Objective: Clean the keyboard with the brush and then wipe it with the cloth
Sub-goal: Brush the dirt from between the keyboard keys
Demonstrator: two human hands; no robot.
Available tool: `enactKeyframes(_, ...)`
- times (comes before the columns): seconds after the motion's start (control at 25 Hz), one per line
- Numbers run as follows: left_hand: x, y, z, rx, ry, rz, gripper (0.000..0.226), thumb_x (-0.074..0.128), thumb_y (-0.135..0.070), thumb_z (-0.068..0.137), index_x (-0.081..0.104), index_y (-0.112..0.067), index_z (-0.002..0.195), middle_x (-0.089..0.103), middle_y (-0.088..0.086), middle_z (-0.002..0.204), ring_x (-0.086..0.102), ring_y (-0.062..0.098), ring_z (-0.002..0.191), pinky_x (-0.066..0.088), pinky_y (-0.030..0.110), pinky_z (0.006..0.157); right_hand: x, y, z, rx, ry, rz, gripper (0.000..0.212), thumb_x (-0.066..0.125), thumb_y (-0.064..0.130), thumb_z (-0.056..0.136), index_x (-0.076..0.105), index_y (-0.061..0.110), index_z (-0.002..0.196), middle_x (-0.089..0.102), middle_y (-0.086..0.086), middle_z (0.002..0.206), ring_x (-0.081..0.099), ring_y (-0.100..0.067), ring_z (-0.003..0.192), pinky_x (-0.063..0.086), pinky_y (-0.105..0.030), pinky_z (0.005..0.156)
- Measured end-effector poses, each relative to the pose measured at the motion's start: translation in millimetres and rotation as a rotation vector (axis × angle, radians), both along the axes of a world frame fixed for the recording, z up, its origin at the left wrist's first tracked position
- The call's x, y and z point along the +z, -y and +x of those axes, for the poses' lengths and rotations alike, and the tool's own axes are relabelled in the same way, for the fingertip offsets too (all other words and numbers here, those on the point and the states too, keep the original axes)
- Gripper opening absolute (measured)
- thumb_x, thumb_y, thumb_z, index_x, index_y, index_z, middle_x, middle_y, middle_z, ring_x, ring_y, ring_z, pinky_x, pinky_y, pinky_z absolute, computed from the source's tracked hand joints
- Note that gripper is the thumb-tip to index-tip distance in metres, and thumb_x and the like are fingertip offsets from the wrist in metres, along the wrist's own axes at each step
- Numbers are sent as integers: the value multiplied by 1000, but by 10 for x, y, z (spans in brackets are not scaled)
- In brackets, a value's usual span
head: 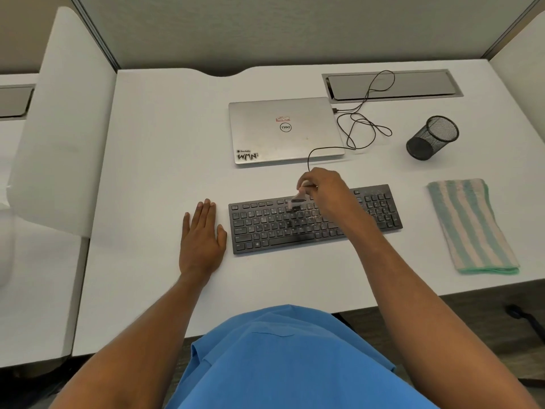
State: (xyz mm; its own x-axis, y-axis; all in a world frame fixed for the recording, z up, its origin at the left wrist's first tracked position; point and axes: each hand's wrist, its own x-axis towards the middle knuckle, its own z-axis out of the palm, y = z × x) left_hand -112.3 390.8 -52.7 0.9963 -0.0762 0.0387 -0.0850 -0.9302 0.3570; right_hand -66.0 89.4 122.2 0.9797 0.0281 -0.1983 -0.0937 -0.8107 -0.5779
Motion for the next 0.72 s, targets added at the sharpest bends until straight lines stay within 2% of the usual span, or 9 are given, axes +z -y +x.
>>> enactKeyframes(0.16,-12,-6,7,9,8,-6,67,29,-36,104,30,-10,166,26,5,174,16,15,162,6,43,133,33,186,46,-36,-4,-182,22,51,5,99,70,8,110,64,-7,109,62,-23,99,43,-22,73)
enactKeyframes(0.2,-17,-6,9,7,9,-4,67,29,-35,104,30,-10,166,26,5,174,17,16,162,6,43,133,47,160,49,-30,22,-172,22,51,5,99,70,8,109,64,-7,107,62,-21,95,43,-18,71)
enactKeyframes(0.28,-20,-7,7,2,16,-4,67,30,-35,104,31,-9,165,27,5,173,17,16,162,6,44,133,74,17,60,-20,36,-63,17,54,1,99,70,3,103,64,-5,95,61,-5,75,39,-4,60)
enactKeyframes(0.36,-19,-7,5,-1,25,-6,67,30,-35,104,32,-9,165,28,6,173,19,17,162,7,44,133,49,-173,64,14,27,4,15,57,0,98,71,3,99,65,-1,89,57,6,70,39,-4,60)
enactKeyframes(0.48,-19,-3,9,-1,22,-2,67,28,-36,104,31,-9,165,28,6,173,19,17,162,7,45,133,-5,-296,60,59,-22,32,17,56,-3,97,72,-1,101,66,-4,90,61,-5,72,38,0,56)
enactKeyframes(0.56,-24,-9,10,-1,19,2,68,28,-37,104,31,-9,165,27,6,173,18,17,162,7,45,133,-19,-222,38,29,-23,23,16,57,0,98,72,3,101,69,-5,94,62,-10,81,40,-3,60)
enactKeyframes(0.64,-34,-15,11,-3,17,9,68,28,-37,104,31,-9,165,27,6,173,18,17,162,8,45,133,-18,-58,18,-25,4,1,15,59,3,98,73,7,98,71,-5,97,64,-12,87,45,-17,69)
enactKeyframes(0.68,-40,-15,12,-4,16,12,68,28,-36,104,31,-9,165,27,6,173,18,17,162,8,45,133,-16,38,25,-65,11,-13,15,59,4,98,73,8,97,72,-6,97,65,-14,89,46,-20,71)
enactKeyframes(0.72,-44,-11,14,-4,16,14,68,28,-36,104,31,-9,165,27,6,173,18,17,162,8,45,133,-12,124,32,-106,6,-24,15,59,4,98,73,8,97,71,-6,95,66,-14,86,46,-17,68)
